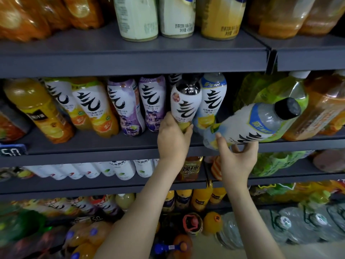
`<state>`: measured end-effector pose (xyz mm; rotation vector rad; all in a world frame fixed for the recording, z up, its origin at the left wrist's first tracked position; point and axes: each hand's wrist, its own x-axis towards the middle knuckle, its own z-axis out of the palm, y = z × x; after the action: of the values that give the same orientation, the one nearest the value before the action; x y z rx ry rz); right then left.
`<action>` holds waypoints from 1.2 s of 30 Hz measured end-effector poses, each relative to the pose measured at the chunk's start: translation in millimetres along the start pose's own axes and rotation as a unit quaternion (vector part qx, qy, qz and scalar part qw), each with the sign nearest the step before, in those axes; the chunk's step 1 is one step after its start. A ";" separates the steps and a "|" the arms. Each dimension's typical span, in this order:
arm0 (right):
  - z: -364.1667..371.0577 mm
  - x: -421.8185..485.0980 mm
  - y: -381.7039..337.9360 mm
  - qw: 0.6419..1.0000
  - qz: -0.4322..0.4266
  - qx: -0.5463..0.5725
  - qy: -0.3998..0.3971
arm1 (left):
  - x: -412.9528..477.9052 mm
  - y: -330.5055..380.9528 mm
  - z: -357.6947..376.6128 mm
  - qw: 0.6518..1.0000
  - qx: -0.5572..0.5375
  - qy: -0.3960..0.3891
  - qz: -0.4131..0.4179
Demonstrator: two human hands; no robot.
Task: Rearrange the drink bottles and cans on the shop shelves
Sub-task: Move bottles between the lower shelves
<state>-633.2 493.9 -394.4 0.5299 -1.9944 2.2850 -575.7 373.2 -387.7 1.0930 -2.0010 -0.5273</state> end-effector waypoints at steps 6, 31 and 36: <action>6.6 -3.7 -6.9 0.999 -0.007 -0.032 -0.035 | 1.5 9.7 -0.4 0.998 0.019 -0.042 -0.036; 154.1 -165.7 -56.8 0.987 0.087 0.005 -0.132 | 66.7 -226.5 -205.5 0.982 -0.128 0.050 -0.126; 206.4 -208.3 -65.0 0.987 0.103 0.009 -0.122 | 101.4 -242.0 -207.9 0.985 -0.130 -0.033 -0.111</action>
<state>-375.9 340.5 -373.1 0.6626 -2.2362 2.4646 -319.3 158.3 -377.0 1.1521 -1.8120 -0.9249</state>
